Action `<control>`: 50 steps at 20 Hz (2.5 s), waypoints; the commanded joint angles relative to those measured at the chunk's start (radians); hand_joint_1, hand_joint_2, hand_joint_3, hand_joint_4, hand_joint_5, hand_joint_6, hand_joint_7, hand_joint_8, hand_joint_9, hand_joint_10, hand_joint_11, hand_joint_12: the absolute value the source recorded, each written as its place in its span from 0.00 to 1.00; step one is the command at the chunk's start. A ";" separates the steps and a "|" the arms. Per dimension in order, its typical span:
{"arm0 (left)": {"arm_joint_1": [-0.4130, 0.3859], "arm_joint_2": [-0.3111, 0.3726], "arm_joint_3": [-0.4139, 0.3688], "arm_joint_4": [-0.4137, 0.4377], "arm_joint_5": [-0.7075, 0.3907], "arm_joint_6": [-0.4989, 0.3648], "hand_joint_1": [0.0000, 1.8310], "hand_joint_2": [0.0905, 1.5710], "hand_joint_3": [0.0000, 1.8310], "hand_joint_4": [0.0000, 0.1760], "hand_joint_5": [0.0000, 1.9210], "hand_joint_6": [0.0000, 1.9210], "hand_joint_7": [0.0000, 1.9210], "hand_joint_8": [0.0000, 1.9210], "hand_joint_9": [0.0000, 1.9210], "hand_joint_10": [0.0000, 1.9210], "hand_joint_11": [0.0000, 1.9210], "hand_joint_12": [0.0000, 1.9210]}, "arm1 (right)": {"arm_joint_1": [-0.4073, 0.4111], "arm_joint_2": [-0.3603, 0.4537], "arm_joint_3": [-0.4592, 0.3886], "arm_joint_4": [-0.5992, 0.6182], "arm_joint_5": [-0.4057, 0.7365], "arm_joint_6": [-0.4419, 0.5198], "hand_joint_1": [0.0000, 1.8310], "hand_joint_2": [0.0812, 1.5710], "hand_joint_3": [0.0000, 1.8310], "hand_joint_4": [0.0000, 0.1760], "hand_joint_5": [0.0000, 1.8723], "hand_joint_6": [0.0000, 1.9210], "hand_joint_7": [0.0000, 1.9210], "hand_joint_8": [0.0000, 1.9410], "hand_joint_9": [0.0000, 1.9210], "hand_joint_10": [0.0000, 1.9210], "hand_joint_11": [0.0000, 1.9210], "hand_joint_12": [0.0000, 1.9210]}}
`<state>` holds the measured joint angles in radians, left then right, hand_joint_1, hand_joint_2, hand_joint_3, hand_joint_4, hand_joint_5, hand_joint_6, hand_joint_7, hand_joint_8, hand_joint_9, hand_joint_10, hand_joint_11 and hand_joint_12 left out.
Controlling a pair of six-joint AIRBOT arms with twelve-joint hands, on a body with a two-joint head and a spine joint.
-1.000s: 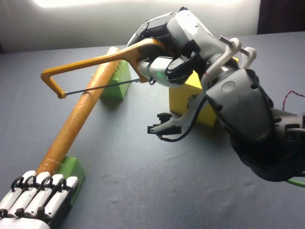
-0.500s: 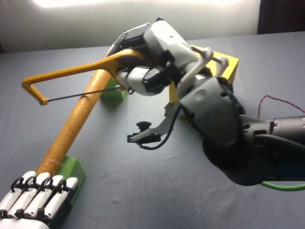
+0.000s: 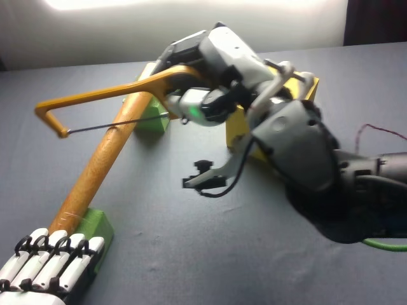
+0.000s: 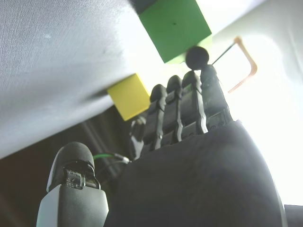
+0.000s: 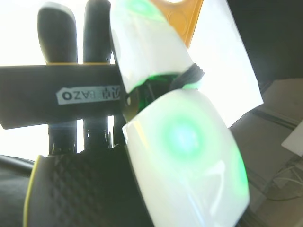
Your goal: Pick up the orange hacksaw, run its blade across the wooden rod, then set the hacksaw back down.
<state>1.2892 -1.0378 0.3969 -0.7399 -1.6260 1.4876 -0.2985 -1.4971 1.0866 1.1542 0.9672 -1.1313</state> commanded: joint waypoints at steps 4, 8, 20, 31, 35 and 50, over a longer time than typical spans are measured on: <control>0.003 0.005 0.004 0.031 -0.059 -0.012 0.00 0.70 0.00 0.00 0.06 0.00 0.05 0.00 0.04 0.00 0.00 0.06 | 0.006 0.078 -0.057 -0.075 0.070 0.003 0.82 0.66 0.00 0.00 0.52 0.49 0.53 0.38 0.53 0.48 0.52 0.71; 0.006 0.006 0.005 0.031 -0.059 -0.014 0.00 0.70 0.00 0.00 0.06 0.00 0.05 0.00 0.04 0.00 0.00 0.08 | 0.024 0.095 -0.069 -0.071 0.067 0.003 0.82 0.67 0.00 0.00 0.51 0.51 0.52 0.40 0.52 0.48 0.51 0.71; 0.015 0.009 0.008 0.031 -0.059 -0.026 0.00 0.70 0.00 0.00 0.06 0.00 0.05 0.00 0.04 0.00 0.00 0.07 | 0.119 0.289 -0.241 -0.053 0.041 -0.009 0.82 0.66 0.00 0.00 0.52 0.49 0.53 0.37 0.54 0.46 0.52 0.70; 0.004 0.020 0.003 0.031 -0.061 -0.029 0.00 0.70 0.00 0.00 0.06 0.00 0.05 0.00 0.04 0.00 0.00 0.06 | 0.019 0.480 -0.415 0.018 -0.059 -0.025 0.82 0.65 0.00 0.00 0.53 0.48 0.55 0.35 0.55 0.44 0.53 0.70; -0.012 0.043 0.000 0.031 -0.061 -0.035 0.00 0.70 0.00 0.00 0.07 0.00 0.06 0.00 0.04 0.00 0.00 0.09 | -0.055 0.473 -0.407 0.018 -0.065 -0.023 0.82 0.65 0.00 0.00 0.54 0.47 0.55 0.35 0.54 0.45 0.52 0.70; -0.087 0.165 -0.030 0.017 -0.005 -0.059 0.00 0.70 0.00 0.00 0.06 0.00 0.05 0.00 0.04 0.00 0.00 0.09 | -0.175 0.437 -0.397 -0.024 -0.025 -0.014 0.82 0.65 0.00 0.00 0.52 0.49 0.54 0.35 0.55 0.44 0.53 0.69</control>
<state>1.2095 -0.8764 0.3702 -0.7734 -1.5394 1.4338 -0.4805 -1.0664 0.6937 1.1988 0.8814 -1.1526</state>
